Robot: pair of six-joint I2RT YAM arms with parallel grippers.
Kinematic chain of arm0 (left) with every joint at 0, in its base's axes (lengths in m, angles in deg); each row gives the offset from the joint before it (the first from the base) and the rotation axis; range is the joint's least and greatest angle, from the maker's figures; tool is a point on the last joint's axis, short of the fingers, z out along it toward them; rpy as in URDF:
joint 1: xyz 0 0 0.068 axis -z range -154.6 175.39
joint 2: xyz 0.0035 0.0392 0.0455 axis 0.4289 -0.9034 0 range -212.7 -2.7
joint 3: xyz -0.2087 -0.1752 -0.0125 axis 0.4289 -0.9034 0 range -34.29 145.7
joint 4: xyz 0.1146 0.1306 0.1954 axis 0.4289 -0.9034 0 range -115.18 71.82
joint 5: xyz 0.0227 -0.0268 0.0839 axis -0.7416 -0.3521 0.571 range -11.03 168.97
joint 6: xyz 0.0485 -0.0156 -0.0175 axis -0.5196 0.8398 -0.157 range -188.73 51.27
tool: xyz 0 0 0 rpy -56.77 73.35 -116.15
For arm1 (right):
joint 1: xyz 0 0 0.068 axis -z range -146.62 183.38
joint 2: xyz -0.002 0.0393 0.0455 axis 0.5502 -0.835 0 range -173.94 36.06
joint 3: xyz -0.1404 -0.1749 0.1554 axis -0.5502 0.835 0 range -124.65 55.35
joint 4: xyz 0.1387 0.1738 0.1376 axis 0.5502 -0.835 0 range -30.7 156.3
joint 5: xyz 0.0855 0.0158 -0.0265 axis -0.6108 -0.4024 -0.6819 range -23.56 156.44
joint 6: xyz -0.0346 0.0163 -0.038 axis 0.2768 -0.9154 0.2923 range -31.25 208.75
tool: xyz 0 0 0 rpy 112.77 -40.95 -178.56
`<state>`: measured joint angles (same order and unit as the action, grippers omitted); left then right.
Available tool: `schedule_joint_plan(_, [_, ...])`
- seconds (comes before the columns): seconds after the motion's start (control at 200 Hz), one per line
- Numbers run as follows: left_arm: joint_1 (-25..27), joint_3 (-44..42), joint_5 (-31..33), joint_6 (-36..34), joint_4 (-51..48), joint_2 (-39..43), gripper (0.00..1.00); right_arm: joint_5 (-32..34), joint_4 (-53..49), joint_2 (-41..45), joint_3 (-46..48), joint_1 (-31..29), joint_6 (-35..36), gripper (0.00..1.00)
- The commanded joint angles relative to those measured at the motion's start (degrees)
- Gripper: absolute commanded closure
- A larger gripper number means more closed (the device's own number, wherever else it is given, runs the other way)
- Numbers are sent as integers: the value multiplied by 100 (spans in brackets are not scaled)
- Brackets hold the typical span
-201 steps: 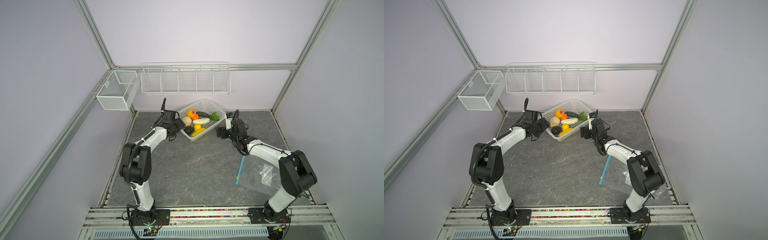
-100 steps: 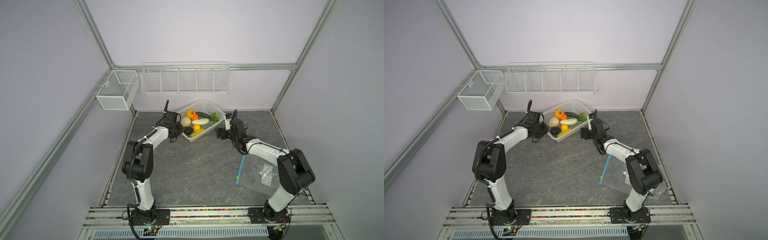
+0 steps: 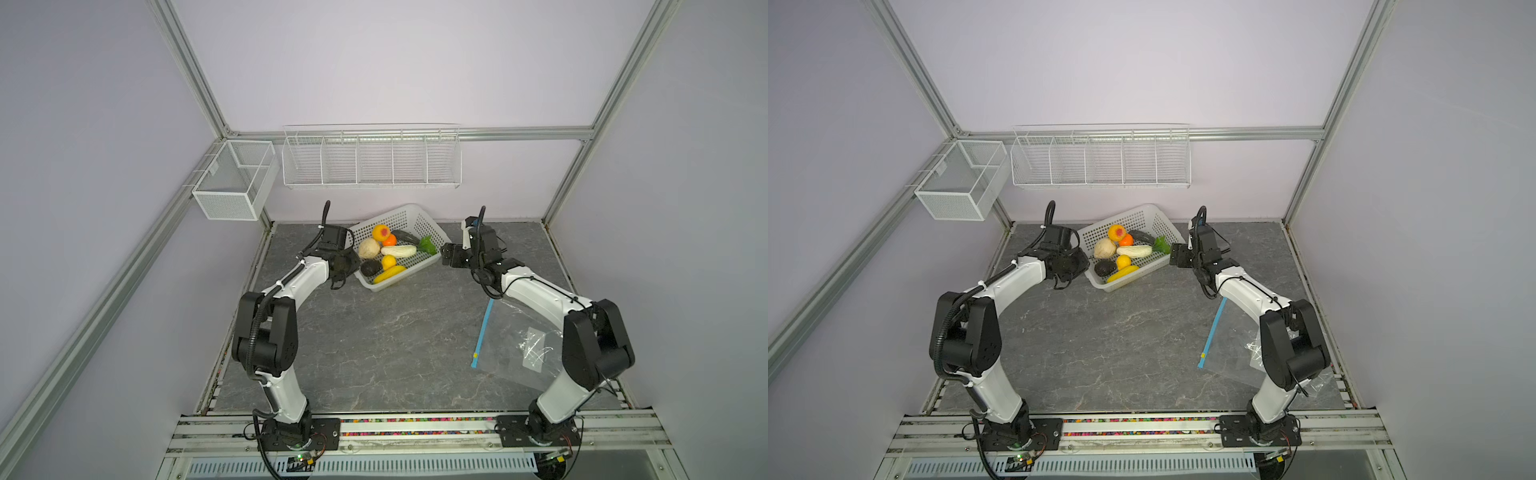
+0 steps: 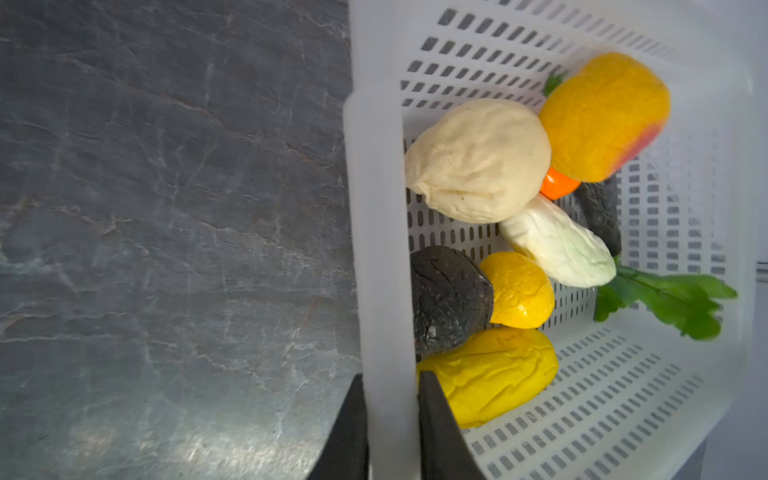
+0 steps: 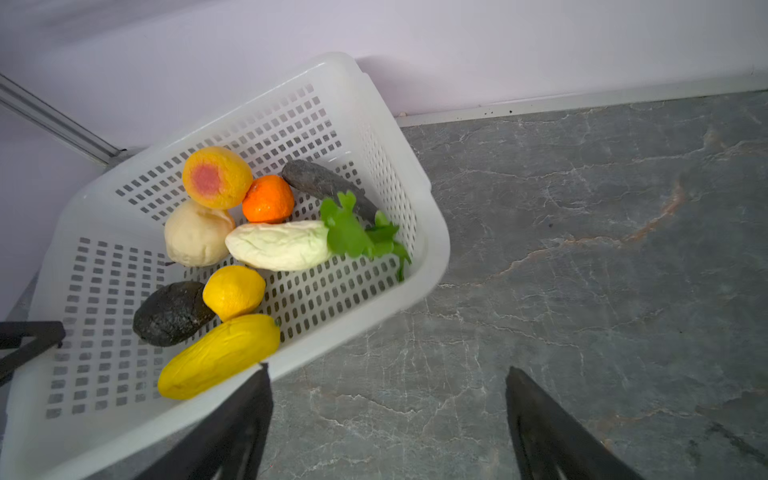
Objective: Place the food in the zip-top bag and seal the zipper
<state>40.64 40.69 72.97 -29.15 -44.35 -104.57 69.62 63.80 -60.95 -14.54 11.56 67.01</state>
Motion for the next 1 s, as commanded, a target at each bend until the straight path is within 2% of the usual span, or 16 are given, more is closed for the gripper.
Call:
schedule_joint_plan(0.0, [-95,-301,-162,-432,-149,386,82,-930,-142,-154,-301,233,-438,9])
schedule_joint_plan(0.21, [-320,-701,-300,-423,-47,786,82,-1772,-500,-1074,-1263,441,-455,7])
schedule_joint_plan(0.29, [-343,-739,-277,-448,-60,917,76,-1867,-742,-1380,-1549,459,-433,6])
schedule_joint_plan(0.335, [-348,-746,-252,-450,-70,977,70,-1946,-872,-1507,-1651,463,-437,5])
schedule_joint_plan(0.41, [-354,-783,-261,-432,14,1012,50,-2185,-924,-1647,-1719,459,-475,2])
schedule_joint_plan(0.455, [-360,-792,-296,-403,86,981,42,-2329,-925,-1703,-1729,436,-490,0])
schedule_joint_plan(0.51, [-375,-775,-380,-364,161,892,35,-2445,-968,-1748,-1752,419,-481,2])
schedule_joint_plan(0.59, [-436,-783,-523,-270,349,699,29,-2581,-984,-1771,-1747,375,-481,10])
schedule_joint_plan(0.71, [-514,-712,-889,-100,630,422,26,-2723,-1058,-1764,-1761,295,-472,15])
schedule_joint_plan(0.994, [-514,-361,-1468,190,1264,55,26,-2892,-1103,-1565,-1574,79,-464,22])
